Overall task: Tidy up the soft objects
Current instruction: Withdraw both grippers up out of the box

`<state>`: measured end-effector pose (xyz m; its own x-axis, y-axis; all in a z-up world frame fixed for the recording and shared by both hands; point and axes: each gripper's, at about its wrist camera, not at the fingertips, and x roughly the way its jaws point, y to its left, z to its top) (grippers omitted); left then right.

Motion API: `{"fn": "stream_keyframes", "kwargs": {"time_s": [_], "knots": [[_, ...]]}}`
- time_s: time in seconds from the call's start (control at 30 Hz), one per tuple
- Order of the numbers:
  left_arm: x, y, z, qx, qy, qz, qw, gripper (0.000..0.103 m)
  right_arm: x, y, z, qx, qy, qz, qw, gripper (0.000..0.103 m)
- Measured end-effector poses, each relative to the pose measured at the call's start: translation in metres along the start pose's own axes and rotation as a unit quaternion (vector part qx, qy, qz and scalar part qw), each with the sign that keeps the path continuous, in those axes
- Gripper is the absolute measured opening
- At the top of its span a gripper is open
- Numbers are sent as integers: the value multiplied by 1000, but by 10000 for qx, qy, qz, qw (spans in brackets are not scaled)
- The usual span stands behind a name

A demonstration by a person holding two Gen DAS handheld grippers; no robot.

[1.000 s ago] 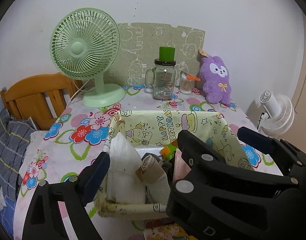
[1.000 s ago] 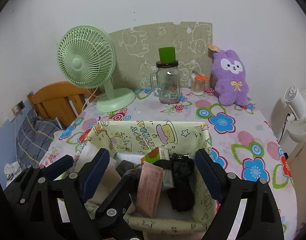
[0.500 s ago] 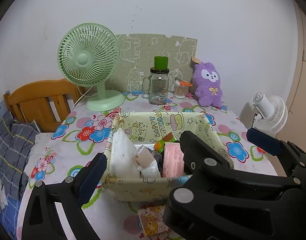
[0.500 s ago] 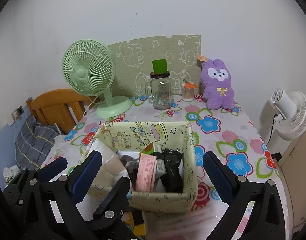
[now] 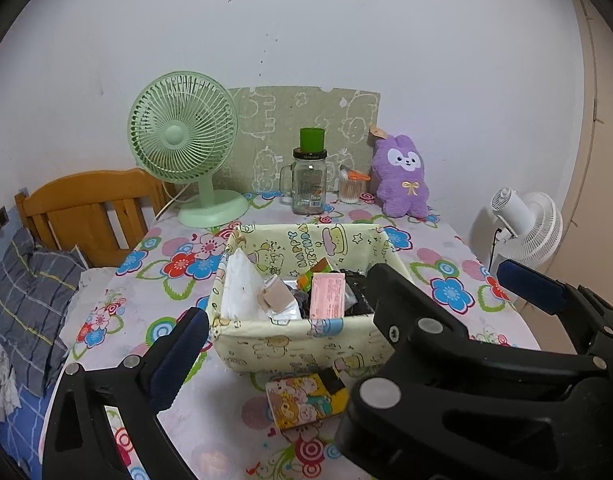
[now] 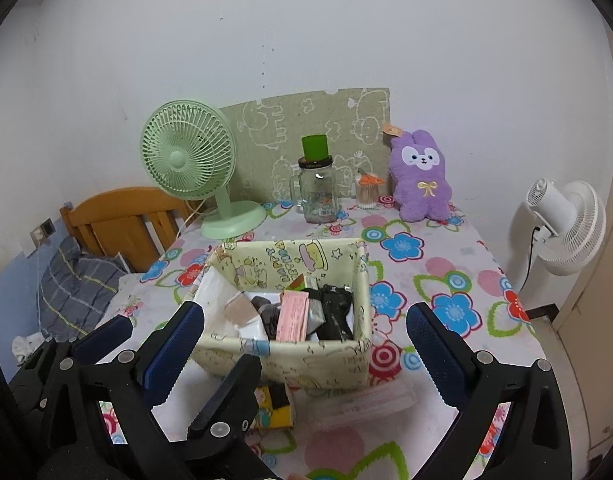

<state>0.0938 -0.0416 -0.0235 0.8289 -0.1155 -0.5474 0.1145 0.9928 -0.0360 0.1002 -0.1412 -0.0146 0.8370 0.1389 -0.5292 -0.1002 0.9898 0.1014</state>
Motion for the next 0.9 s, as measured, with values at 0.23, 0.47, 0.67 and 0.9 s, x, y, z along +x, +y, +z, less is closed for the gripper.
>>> {"fn": "stream_keyframes", "kwargs": {"time_s": [0.23,0.47,0.67,0.9], "knots": [[-14,-4,-10,-38,-11,-123,9999,102,-20,-2,-10,29,-128,0,9999,102],[-22,-11,-17,25,-45,-163,9999,102,-32,-5,-18,62,-142,-101,9998,102],[-23,-13,-25,11,2,-216,9998,102,-36,-7,-26,62,-126,-160,9998,102],[-18,-15,-36,52,62,-310,9995,102,-35,-10,-38,85,-115,-250,9996,102]]}}
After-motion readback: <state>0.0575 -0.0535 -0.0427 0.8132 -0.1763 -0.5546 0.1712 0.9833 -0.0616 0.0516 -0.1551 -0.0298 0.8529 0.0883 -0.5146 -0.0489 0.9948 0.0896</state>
